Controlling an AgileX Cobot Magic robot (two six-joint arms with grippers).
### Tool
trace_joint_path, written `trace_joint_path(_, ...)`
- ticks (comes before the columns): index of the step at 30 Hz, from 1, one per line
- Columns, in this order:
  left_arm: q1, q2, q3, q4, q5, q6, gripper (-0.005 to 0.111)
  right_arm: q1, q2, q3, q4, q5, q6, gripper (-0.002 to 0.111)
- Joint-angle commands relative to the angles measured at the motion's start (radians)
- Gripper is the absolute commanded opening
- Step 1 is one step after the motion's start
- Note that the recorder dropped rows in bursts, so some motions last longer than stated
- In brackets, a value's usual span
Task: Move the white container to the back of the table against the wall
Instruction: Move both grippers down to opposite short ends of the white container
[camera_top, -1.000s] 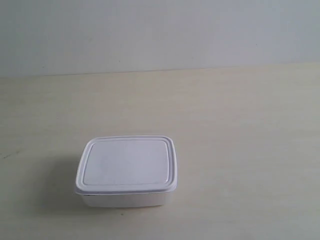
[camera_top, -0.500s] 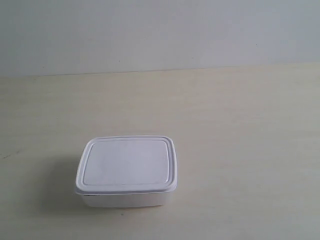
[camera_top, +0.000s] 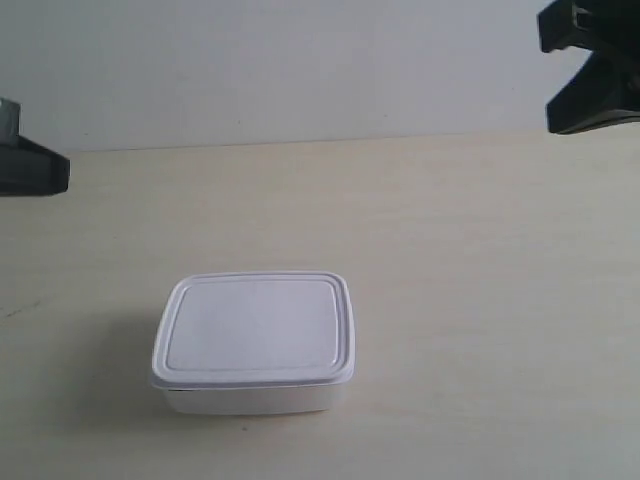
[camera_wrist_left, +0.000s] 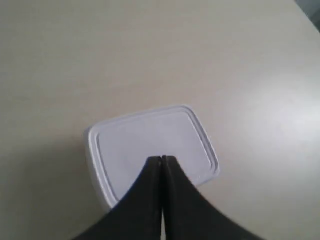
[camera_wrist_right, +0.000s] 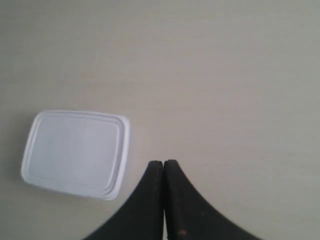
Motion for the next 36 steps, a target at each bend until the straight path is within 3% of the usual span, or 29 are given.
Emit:
trace_joint_path(1,0.001,-0.016,0.009,0.019,0.089,-0.031,0.000,-0.001,0.076,-0.031,0.138,0.034,-0.062,0.000)
trace_joint_path(6,0.001,-0.068,0.082,-0.031,0.087,-0.042,0.000,0.063,0.111,-0.011,0.139,0.047,-0.062,0.000)
trace_joint_path(18,0.001,-0.110,0.317,-0.216,0.048,0.024,0.000,0.358,0.224,0.125,0.138,-0.088,0.033,0.000)
trace_joint_path(26,0.001,-0.105,0.455,-0.330,-0.041,0.081,0.000,0.541,0.323,0.210,0.155,-0.282,0.137,0.000)
trace_joint_path(29,0.001,-0.072,0.502,-0.347,-0.045,0.093,0.000,0.564,0.379,0.210,0.156,-0.315,0.141,0.000)
trace_joint_path(36,0.001,0.090,0.532,-0.552,-0.171,0.298,0.000,0.564,0.478,0.210,0.149,-0.341,0.135,0.000)
